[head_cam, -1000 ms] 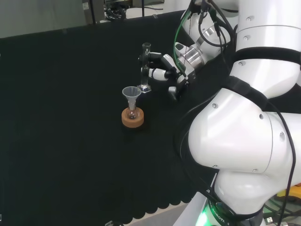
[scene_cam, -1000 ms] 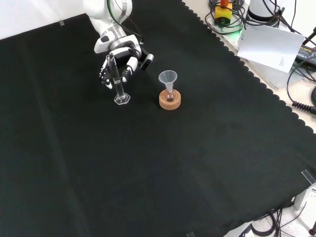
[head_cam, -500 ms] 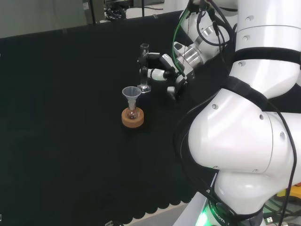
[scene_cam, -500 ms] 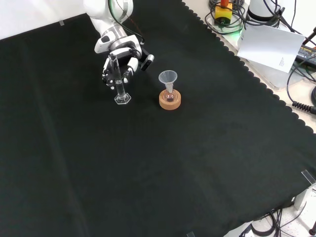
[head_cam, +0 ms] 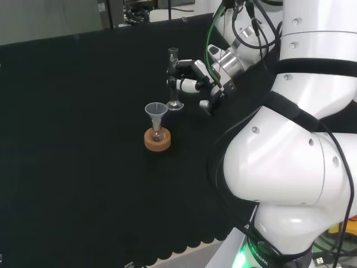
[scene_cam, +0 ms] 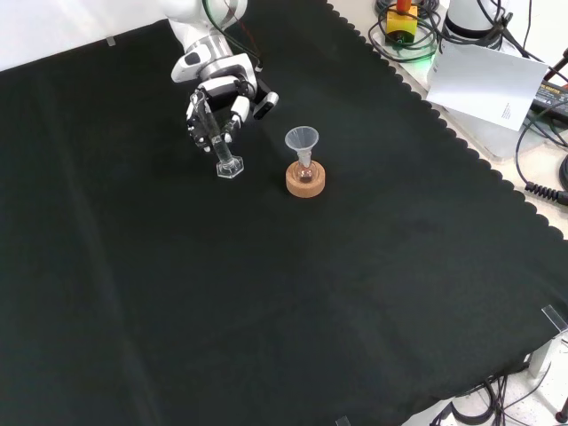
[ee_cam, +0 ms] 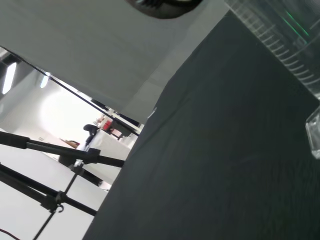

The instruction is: Pick up the graduated cylinder.

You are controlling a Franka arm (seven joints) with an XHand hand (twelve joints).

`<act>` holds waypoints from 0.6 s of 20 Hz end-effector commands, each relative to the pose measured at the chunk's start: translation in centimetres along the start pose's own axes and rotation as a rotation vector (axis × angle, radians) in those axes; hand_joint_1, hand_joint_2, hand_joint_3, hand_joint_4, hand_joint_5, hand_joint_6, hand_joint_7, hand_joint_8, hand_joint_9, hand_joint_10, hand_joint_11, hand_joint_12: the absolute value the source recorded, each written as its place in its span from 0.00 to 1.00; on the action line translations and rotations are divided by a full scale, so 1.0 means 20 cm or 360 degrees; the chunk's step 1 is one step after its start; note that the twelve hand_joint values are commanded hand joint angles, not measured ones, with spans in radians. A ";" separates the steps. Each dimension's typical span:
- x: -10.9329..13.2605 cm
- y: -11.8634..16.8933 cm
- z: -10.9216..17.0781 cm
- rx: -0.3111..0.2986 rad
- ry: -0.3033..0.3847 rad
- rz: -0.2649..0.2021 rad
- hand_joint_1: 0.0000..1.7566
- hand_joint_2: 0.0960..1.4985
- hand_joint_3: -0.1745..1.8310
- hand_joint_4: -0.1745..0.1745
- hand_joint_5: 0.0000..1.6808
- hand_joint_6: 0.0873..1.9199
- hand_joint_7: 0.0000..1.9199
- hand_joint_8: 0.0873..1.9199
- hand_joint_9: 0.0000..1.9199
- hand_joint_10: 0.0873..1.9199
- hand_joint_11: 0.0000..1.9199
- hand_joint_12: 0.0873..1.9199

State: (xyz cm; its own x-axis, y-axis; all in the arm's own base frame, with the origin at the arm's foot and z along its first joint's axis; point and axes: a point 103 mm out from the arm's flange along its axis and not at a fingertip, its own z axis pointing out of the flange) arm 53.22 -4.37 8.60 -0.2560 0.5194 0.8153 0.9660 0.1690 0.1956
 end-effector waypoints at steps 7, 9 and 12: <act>0.18 -0.07 -0.25 0.0086 -0.0331 -0.0084 0.73 0.69 0.09 0.00 0.64 0.41 0.57 0.41 0.75 0.00 0.59 0.42; 0.24 -0.11 -0.28 0.0102 -0.0396 -0.0084 0.73 0.69 0.09 0.00 0.64 0.41 0.58 0.41 0.75 0.00 0.59 0.42; 0.32 -0.20 -0.31 0.0121 -0.0483 -0.0072 0.73 0.69 0.09 0.00 0.64 0.41 0.58 0.40 0.76 0.00 0.59 0.42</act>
State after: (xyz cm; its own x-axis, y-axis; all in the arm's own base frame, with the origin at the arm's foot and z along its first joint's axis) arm 51.63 -6.36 14.10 -0.3147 0.6511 0.6906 0.9489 0.2320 0.2137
